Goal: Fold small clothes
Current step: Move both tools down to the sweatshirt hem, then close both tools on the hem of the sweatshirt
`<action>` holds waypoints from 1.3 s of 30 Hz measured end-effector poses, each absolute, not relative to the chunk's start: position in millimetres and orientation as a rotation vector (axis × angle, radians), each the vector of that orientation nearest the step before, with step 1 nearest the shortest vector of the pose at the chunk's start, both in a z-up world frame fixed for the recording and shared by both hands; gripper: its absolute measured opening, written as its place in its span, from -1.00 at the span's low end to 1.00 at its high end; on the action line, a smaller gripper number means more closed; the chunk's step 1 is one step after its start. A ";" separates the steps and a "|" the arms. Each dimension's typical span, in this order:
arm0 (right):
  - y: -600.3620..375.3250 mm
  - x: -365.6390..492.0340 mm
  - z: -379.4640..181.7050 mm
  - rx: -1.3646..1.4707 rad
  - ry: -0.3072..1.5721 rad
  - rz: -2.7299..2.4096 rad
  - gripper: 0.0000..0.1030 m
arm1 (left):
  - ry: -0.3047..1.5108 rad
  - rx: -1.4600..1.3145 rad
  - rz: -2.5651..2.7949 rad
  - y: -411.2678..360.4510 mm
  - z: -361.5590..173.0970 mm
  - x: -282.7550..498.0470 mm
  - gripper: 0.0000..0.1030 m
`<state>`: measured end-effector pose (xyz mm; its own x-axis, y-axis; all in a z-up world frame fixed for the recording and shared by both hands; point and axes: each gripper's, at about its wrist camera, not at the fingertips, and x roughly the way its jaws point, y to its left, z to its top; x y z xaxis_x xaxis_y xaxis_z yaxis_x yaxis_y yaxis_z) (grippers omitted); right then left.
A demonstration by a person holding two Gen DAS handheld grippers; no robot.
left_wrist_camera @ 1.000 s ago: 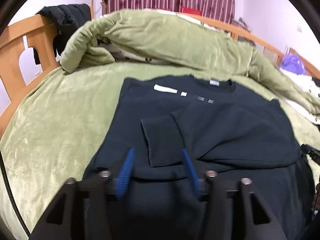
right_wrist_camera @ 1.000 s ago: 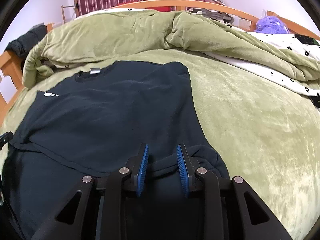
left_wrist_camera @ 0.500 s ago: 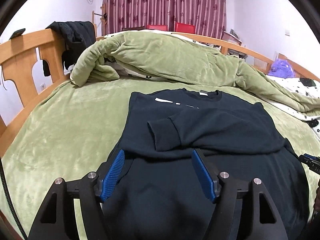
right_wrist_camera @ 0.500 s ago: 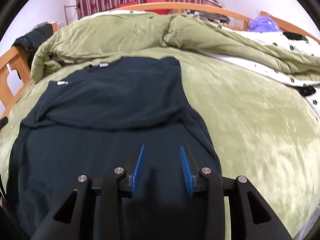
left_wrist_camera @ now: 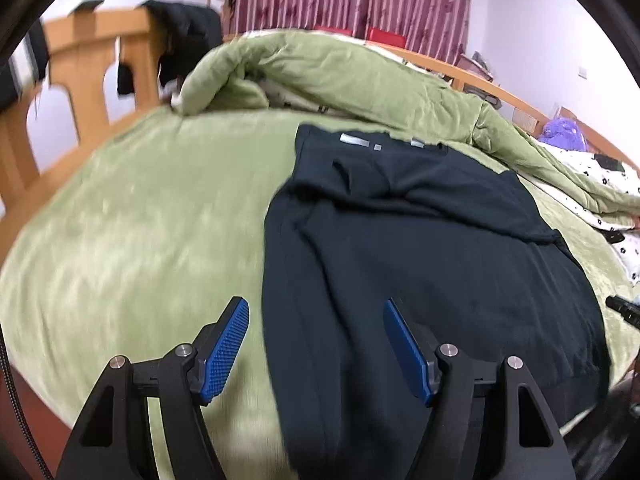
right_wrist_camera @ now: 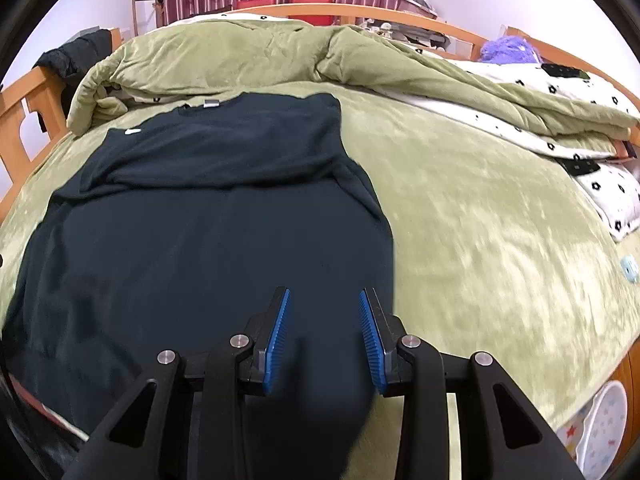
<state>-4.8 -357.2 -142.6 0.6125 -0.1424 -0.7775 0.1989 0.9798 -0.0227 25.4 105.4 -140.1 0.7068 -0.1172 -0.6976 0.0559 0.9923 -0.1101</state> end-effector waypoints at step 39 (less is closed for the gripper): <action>-348.6 -69.9 -186.5 0.133 0.937 -0.157 -0.81 | 0.937 -0.202 -0.152 109.7 -195.2 -20.1 -0.73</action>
